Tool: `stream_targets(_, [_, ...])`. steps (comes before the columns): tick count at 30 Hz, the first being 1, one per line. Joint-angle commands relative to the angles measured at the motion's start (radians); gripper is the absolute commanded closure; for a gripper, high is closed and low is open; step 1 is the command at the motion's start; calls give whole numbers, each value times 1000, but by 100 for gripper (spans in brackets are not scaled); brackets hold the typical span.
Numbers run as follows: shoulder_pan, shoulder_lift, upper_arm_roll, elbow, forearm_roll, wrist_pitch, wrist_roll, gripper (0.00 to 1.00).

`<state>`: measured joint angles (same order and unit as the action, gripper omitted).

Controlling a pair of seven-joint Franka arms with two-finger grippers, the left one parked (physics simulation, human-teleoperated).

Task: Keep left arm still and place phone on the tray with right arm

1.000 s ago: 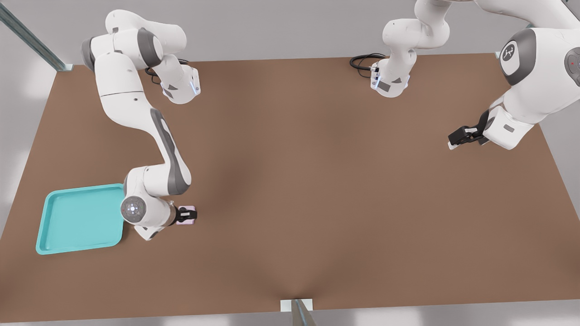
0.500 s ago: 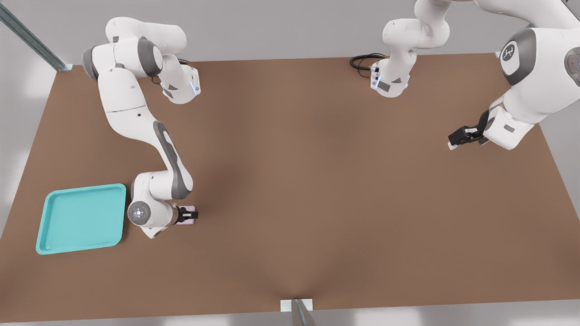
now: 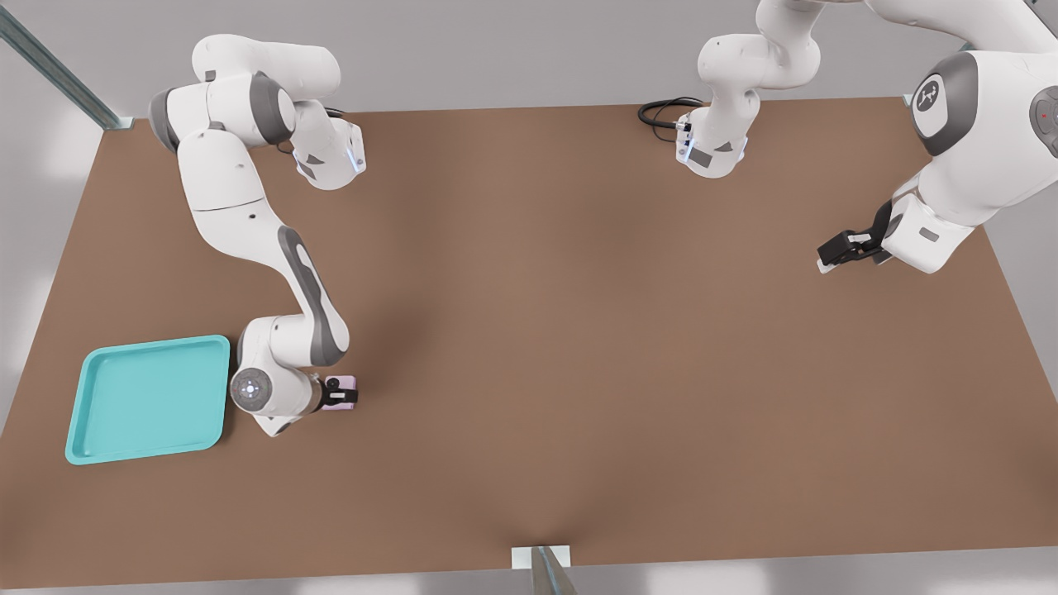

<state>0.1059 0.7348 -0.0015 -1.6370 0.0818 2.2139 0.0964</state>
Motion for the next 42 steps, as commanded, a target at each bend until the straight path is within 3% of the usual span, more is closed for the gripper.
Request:
stream_targets(1, [-2,-2,0,-6,1,7,-27,0])
stream_targets(17, [-5,31,0,-6,-1,43,-27,0])
stream_targets(19, [-2,31,0,-6,-1,43,-27,13])
stream_targets(30, [0,18,2,-7,1,29,-27,24])
stream_targets(35, [-31,-38,2,-7,1,-43,-80,25])
stream_targets(40, [-98,-245,2,-210,-7,-53,-149,27])
stream_targets(42, [-170,-259,1,-219,-7,-56,-247,27])
